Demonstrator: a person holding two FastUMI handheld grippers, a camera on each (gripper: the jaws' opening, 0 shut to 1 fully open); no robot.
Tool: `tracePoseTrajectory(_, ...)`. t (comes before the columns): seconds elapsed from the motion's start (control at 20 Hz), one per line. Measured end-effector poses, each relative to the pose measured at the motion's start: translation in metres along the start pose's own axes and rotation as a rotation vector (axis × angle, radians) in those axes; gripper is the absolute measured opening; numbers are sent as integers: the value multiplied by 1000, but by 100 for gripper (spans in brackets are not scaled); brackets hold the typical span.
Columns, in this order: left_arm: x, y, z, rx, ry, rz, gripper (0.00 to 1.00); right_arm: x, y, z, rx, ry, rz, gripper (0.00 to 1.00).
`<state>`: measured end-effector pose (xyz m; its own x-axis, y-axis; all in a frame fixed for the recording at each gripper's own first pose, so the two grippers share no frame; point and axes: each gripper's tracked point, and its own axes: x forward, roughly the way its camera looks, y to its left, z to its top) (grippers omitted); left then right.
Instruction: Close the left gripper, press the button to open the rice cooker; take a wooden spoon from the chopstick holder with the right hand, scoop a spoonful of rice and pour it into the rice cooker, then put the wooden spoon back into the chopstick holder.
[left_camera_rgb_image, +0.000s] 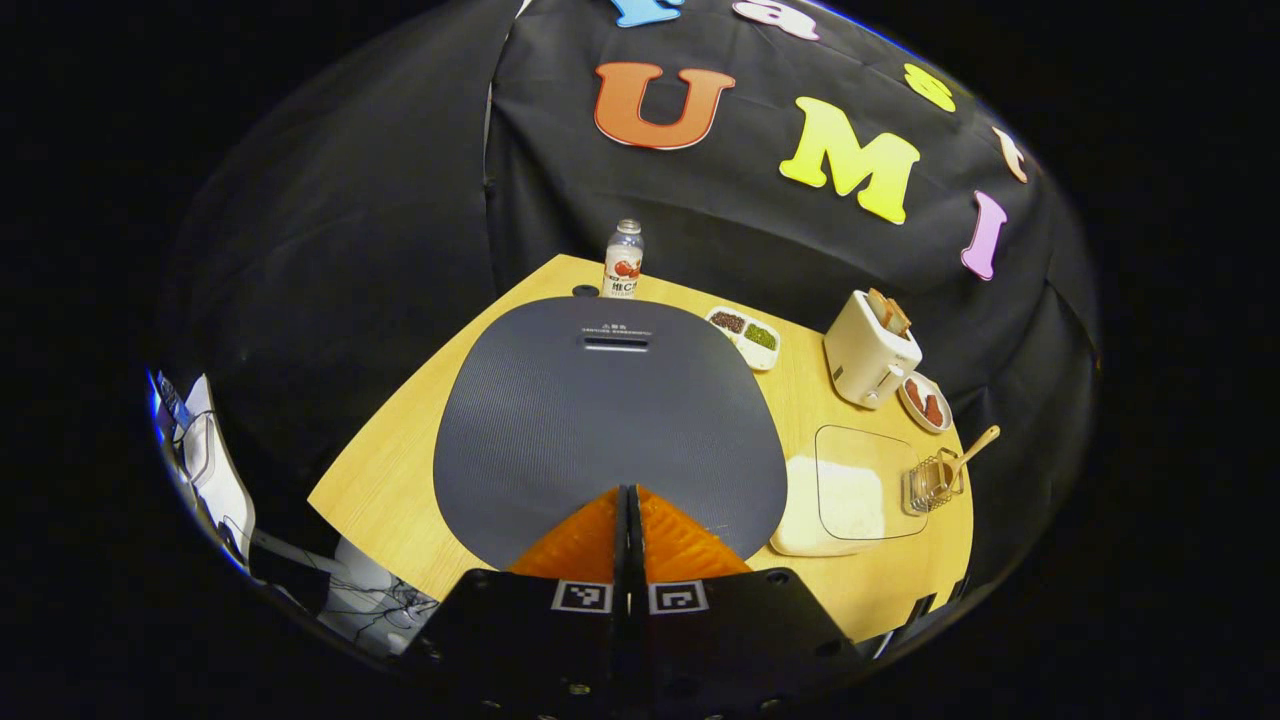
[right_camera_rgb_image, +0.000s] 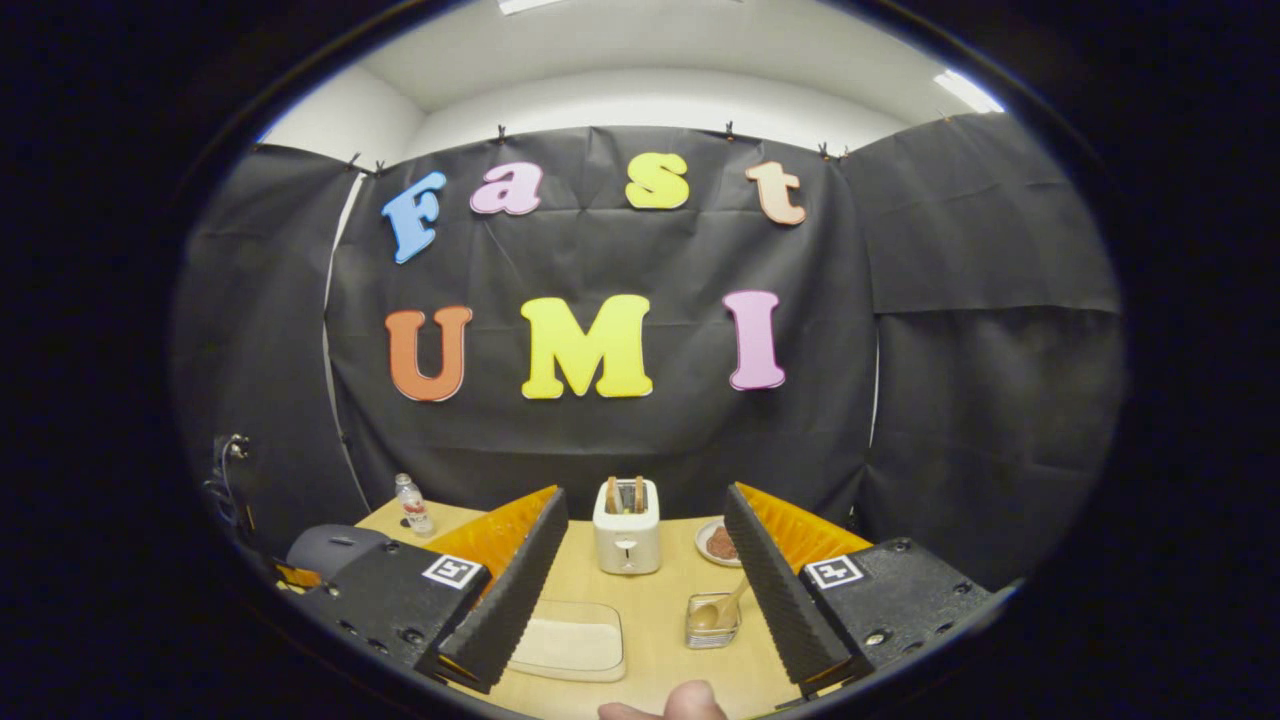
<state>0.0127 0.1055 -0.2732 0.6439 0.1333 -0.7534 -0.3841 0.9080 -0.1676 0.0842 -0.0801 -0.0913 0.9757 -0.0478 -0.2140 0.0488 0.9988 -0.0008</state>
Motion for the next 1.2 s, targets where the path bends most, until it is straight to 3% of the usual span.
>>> tracePoseTrajectory(0.25,2,1,-5,-8,19,-1,0,-1,15,-4,16,8,33,100)
tracePoseTrajectory(0.6,-10,1,7,-56,-50,-28,0,-12,20,3,8,-9,52,100)
tracePoseTrajectory(1.2,-78,-25,131,52,-450,-46,0,-29,6,33,-7,-98,35,100)
